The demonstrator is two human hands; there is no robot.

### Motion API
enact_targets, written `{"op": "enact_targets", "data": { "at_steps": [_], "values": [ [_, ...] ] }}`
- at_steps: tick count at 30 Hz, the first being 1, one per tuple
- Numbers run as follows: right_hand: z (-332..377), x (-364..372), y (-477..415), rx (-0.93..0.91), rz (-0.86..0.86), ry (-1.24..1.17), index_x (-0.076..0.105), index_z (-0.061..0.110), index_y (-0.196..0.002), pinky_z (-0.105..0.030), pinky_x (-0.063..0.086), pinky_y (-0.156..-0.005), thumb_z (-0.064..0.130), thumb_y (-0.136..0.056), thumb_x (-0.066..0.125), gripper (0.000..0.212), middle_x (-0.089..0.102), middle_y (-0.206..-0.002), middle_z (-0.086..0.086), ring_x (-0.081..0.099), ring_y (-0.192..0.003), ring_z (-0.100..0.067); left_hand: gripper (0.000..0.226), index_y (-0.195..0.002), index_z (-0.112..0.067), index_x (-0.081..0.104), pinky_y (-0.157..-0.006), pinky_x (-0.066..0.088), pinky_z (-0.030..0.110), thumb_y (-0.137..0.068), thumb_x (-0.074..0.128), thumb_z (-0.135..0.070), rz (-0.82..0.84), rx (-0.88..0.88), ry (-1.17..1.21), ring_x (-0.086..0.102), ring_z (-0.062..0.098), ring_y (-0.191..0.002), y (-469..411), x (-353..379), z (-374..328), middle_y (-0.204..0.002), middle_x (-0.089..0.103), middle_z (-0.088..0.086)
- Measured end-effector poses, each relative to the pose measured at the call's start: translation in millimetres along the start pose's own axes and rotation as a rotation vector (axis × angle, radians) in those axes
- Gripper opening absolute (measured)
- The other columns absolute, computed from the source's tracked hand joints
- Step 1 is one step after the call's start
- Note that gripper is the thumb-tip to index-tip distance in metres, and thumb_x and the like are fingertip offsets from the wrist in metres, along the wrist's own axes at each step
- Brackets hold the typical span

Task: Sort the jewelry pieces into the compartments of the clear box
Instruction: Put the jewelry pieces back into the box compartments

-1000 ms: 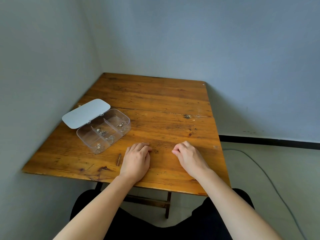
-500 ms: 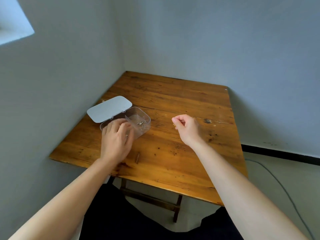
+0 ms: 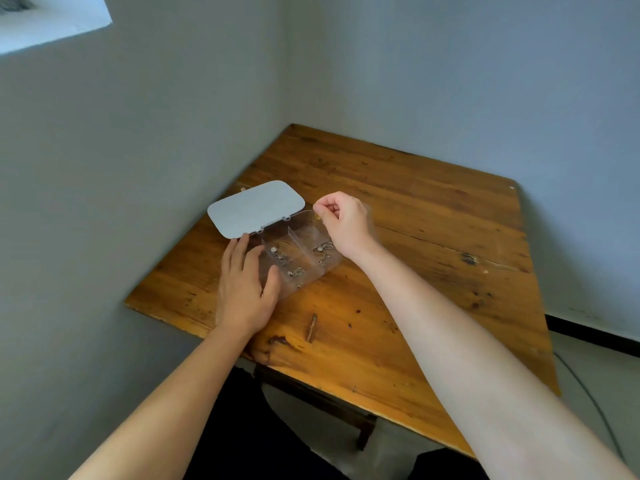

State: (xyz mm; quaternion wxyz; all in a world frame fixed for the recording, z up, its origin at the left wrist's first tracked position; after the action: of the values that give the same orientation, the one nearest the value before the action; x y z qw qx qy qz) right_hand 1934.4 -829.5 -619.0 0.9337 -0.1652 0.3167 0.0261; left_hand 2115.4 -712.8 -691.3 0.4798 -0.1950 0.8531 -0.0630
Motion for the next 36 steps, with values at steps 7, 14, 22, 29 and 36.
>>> {"op": "enact_targets", "data": {
  "at_steps": [7, 14, 22, 29, 36],
  "values": [
    [-31.5, 10.4, -12.3, 0.080, -0.122, 0.016, 0.073, 0.011, -0.105, -0.014, 0.042, -0.072, 0.014, -0.098, 0.062, 0.013, 0.070, -0.105, -0.005, 0.062, -0.095, -0.015, 0.051, -0.132, -0.017, 0.053, -0.114, 0.025, 0.042, -0.093, 0.037, -0.046, -0.031, 0.000, -0.006, 0.014, 0.020, -0.149, 1.6, 1.6, 0.0, -0.159, 0.032, 0.006],
    [-85.1, 0.3, -38.3, 0.363, -0.210, 0.066, 0.074, 0.012, -0.114, -0.019, 0.040, -0.083, 0.014, -0.099, 0.059, 0.021, 0.071, -0.118, -0.006, 0.064, -0.110, -0.022, 0.050, -0.129, -0.016, 0.055, -0.114, 0.026, 0.043, -0.091, 0.037, -0.044, -0.036, 0.008, -0.010, 0.017, 0.023, -0.148, 0.9, 2.1, -0.5, -0.158, 0.033, 0.007],
    [-110.5, 5.6, -58.6, 0.307, -0.044, 0.349, 0.058, 0.002, -0.134, -0.038, 0.039, -0.107, 0.014, -0.101, 0.053, 0.036, 0.051, -0.141, -0.020, 0.048, -0.130, -0.035, 0.050, -0.128, -0.018, 0.055, -0.113, 0.028, 0.043, -0.089, 0.038, -0.045, -0.035, -0.002, -0.010, 0.019, 0.022, -0.148, 0.0, 0.6, -2.3, -0.159, 0.032, 0.005],
    [-109.6, 11.7, -57.5, 0.354, 0.302, 0.452, 0.009, 0.020, -0.160, -0.051, 0.015, -0.120, 0.028, -0.107, 0.036, 0.060, 0.012, -0.166, -0.012, 0.013, -0.150, -0.038, 0.058, -0.140, -0.023, 0.044, -0.116, 0.027, 0.045, -0.093, 0.035, -0.056, -0.026, -0.002, 0.033, 0.014, 0.019, -0.149, 1.5, 0.1, -1.9, -0.163, 0.024, 0.001],
    [-68.6, 8.2, 5.1, 0.282, -0.004, 0.004, 0.052, 0.020, -0.141, -0.028, 0.032, -0.096, 0.044, -0.106, 0.034, 0.047, 0.049, -0.143, -0.008, 0.049, -0.127, -0.023, 0.077, -0.151, -0.020, 0.027, -0.109, 0.032, 0.013, -0.091, 0.039, -0.066, -0.177, -0.303, 0.628, 0.035, 0.004, -0.137, -5.9, -12.3, 29.0, -0.159, 0.024, 0.003]
  ]
}}
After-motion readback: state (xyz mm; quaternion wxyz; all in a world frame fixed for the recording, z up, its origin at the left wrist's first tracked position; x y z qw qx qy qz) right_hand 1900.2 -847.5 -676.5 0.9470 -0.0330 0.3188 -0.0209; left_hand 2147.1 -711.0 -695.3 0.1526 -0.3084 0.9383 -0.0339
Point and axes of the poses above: each hand's wrist, its own y-axis away from the middle knuckle, its own x-axis out of the palm, z = x × y, the point moved 6 cm from there along -y, towards the middle knuckle
